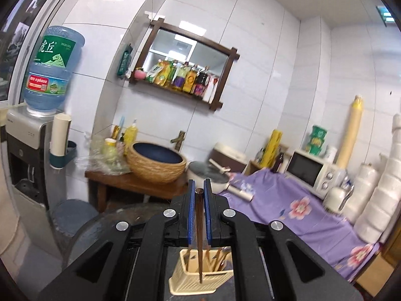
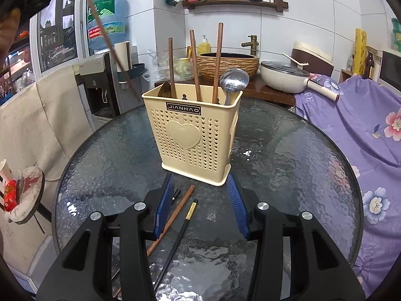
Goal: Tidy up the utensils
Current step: 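Lift the chopstick with the left tool and lower it into the holder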
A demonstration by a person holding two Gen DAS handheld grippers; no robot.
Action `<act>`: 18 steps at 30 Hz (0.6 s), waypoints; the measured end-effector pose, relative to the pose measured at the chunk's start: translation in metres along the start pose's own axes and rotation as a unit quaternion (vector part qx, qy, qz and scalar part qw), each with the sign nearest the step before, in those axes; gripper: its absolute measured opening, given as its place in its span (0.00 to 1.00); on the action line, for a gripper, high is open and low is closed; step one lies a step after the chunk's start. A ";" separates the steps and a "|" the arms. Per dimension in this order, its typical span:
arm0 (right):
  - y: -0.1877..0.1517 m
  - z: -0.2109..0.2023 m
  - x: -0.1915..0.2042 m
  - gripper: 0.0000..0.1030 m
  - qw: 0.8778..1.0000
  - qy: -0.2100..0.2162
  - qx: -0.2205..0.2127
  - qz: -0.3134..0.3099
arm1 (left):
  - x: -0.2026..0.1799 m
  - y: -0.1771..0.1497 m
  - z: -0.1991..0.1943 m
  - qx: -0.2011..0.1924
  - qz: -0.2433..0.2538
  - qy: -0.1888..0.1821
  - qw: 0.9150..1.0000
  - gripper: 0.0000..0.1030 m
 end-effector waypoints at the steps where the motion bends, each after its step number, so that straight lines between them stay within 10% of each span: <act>1: -0.001 -0.001 0.001 0.44 1.000 0.000 0.001 -0.003 | -0.001 0.006 0.003 -0.005 -0.002 0.000 1.000 0.07; 18: -0.007 -0.008 -0.004 0.44 1.000 -0.003 0.000 -0.009 | -0.026 0.022 0.076 0.012 0.032 0.032 0.999 0.07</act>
Point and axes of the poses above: each gripper's, at about its wrist camera, not at the fingertips, and z roughly the way its jaws point, x to its left, y to its top, the point moved 8 cm from there along z, roughly the way its jaws point, and after that the axes turned 15 degrees about z, right-handed, at the moved point
